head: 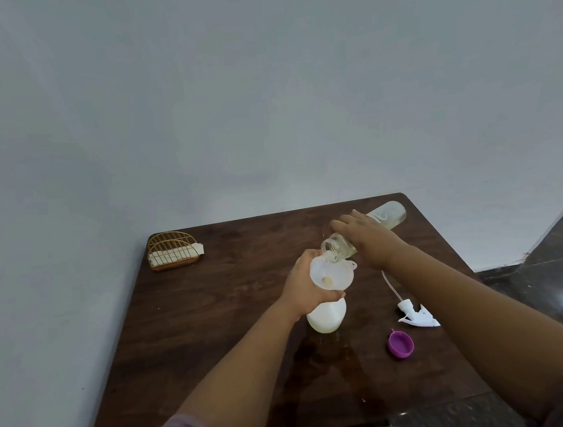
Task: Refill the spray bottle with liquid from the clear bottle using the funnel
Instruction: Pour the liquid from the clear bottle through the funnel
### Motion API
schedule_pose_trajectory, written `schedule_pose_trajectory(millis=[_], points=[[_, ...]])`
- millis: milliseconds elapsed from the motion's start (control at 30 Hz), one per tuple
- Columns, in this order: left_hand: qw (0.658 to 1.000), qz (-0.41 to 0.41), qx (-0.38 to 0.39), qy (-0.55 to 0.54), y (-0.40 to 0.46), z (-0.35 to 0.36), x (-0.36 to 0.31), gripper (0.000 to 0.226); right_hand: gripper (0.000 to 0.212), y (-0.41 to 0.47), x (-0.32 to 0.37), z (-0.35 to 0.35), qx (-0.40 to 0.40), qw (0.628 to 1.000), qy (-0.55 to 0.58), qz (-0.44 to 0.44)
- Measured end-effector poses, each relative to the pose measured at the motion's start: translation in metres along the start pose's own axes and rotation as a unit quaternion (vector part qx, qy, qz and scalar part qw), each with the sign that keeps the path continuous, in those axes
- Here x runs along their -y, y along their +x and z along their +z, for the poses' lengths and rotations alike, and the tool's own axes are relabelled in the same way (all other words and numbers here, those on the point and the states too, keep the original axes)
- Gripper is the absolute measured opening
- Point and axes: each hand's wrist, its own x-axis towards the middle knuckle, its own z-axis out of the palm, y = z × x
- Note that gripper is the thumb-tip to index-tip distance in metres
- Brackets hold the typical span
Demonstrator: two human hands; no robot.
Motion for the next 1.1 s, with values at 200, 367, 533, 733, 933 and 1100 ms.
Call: schedule_pose_trajectory(millis=[200, 367, 533, 733, 933, 1100], points=[[1.0, -0.001, 0.0, 0.002, 0.0, 0.0, 0.0, 0.08, 0.056, -0.003, 0.002, -0.003, 0.0, 1.0, 0.004, 0.004], [1.0, -0.002, 0.0, 0.011, 0.001, 0.001, 0.001, 0.081, 0.053, -0.004, 0.004, -0.006, -0.006, 1.0, 0.003, 0.004], [1.0, -0.004, 0.0, 0.009, 0.002, 0.001, 0.002, 0.081, 0.055, -0.004, 0.007, -0.01, 0.001, 1.0, 0.004, 0.005], [1.0, 0.001, 0.001, 0.01, 0.002, 0.001, 0.001, 0.081, 0.056, -0.004, 0.007, -0.012, 0.006, 1.0, -0.002, 0.01], [1.0, 0.003, 0.0, 0.007, 0.002, 0.0, 0.002, 0.078, 0.058, -0.005, 0.004, -0.009, 0.012, 1.0, 0.002, 0.008], [1.0, 0.005, 0.004, 0.007, 0.002, 0.0, 0.002, 0.078, 0.059, -0.004, 0.004, -0.011, 0.013, 1.0, -0.008, 0.007]])
